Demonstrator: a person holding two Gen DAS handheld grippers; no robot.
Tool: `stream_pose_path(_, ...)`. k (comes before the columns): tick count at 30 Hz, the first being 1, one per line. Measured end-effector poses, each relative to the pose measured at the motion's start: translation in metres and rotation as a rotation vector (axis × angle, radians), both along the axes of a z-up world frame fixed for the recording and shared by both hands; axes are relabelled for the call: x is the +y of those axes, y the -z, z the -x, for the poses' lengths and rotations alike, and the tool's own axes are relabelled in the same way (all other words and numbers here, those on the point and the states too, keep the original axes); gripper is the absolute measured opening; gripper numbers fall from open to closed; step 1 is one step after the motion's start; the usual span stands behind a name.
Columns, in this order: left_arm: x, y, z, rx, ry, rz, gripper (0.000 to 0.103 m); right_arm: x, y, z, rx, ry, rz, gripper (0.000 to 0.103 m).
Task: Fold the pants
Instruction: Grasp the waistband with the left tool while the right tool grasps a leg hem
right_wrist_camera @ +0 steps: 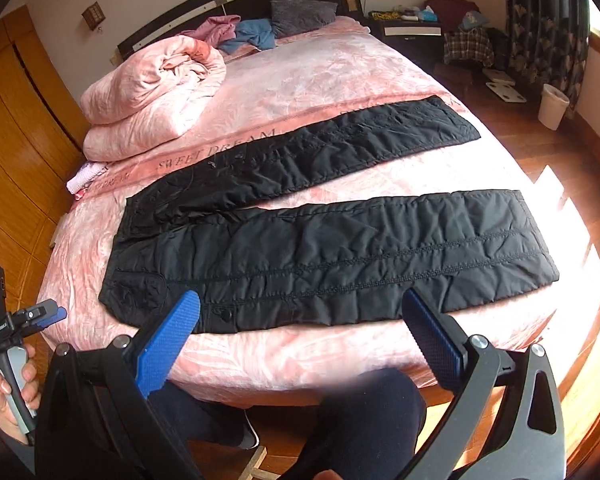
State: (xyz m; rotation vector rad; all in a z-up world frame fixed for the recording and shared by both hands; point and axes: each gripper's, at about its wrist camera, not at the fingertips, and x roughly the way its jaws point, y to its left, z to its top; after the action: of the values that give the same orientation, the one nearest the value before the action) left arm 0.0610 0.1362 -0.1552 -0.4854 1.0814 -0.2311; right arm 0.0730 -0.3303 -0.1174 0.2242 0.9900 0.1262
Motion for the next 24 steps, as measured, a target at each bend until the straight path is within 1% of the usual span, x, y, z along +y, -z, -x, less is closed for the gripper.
stream_pose_path(2, 0.053, 0.029, -0.01, 0.042, -0.139, -0.019, 0.099, -0.017, 0.017, -0.002, 0.031, 0.03, -0.059, 0.101)
stream_pose_path(4, 0.103, 0.057, -0.019, 0.107, -0.256, -0.04, 0.099, -0.032, 0.034, -0.004, 0.059, 0.05, -0.121, 0.101)
stream_pose_path(5, 0.124, 0.073, -0.023, 0.154, -0.313, -0.035, 0.099, -0.038, 0.043, -0.006, 0.077, 0.065, -0.134, 0.101)
stream_pose_path(6, 0.144, 0.088, -0.025, 0.204, -0.359, 0.023, 0.099, -0.044, 0.051, -0.005, 0.091, 0.077, -0.142, 0.101)
stream_pose_path(7, 0.159, 0.104, -0.028, 0.233, -0.388, 0.097, 0.099, -0.048, 0.058, -0.005, 0.098, 0.083, -0.146, 0.101)
stream_pose_path(8, 0.17, 0.119, -0.032, 0.265, -0.405, 0.151, 0.099, -0.051, 0.063, -0.004, 0.103, 0.094, -0.143, 0.101)
stream_pose_path(9, 0.177, 0.133, -0.036, 0.302, -0.422, 0.173, 0.099, -0.053, 0.067, -0.002, 0.101, 0.101, -0.141, 0.101)
stream_pose_path(11, 0.186, 0.156, -0.041, 0.36, -0.471, 0.184, 0.099, -0.055, 0.072, 0.001, 0.104, 0.104, -0.144, 0.101)
stream_pose_path(12, 0.189, 0.165, -0.045, 0.367, -0.483, 0.216, 0.099, -0.056, 0.074, 0.002, 0.111, 0.106, -0.142, 0.101)
stream_pose_path(13, 0.192, 0.171, -0.048, 0.363, -0.488, 0.238, 0.099, -0.056, 0.076, 0.004, 0.112, 0.106, -0.138, 0.101)
stream_pose_path(14, 0.192, 0.173, -0.052, 0.35, -0.492, 0.237, 0.099, -0.056, 0.077, 0.006, 0.112, 0.106, -0.134, 0.101)
stream_pose_path(16, 0.188, 0.173, -0.061, 0.32, -0.465, 0.211, 0.097, -0.057, 0.079, 0.009, 0.11, 0.111, -0.12, 0.101)
stream_pose_path(17, 0.185, 0.174, -0.066, 0.326, -0.453, 0.195, 0.089, -0.059, 0.081, 0.009, 0.112, 0.113, -0.114, 0.101)
stream_pose_path(18, 0.182, 0.175, -0.07, 0.331, -0.441, 0.191, 0.073, -0.062, 0.082, 0.01, 0.111, 0.121, -0.109, 0.101)
stream_pose_path(20, 0.179, 0.178, -0.079, 0.346, -0.435, 0.164, 0.067, -0.07, 0.084, 0.011, 0.104, 0.137, -0.116, 0.101)
stream_pose_path(21, 0.18, 0.18, -0.078, 0.348, -0.439, 0.15, 0.056, -0.076, 0.085, 0.011, 0.103, 0.144, -0.122, 0.101)
stream_pose_path(22, 0.181, 0.182, -0.078, 0.352, -0.445, 0.146, 0.053, -0.085, 0.088, 0.011, 0.1, 0.154, -0.143, 0.101)
stream_pose_path(23, 0.184, 0.183, -0.075, 0.347, -0.458, 0.16, 0.049, -0.097, 0.09, 0.011, 0.092, 0.163, -0.184, 0.1)
stream_pose_path(24, 0.186, 0.184, -0.073, 0.336, -0.47, 0.176, 0.045, -0.114, 0.094, 0.01, 0.086, 0.191, -0.23, 0.09)
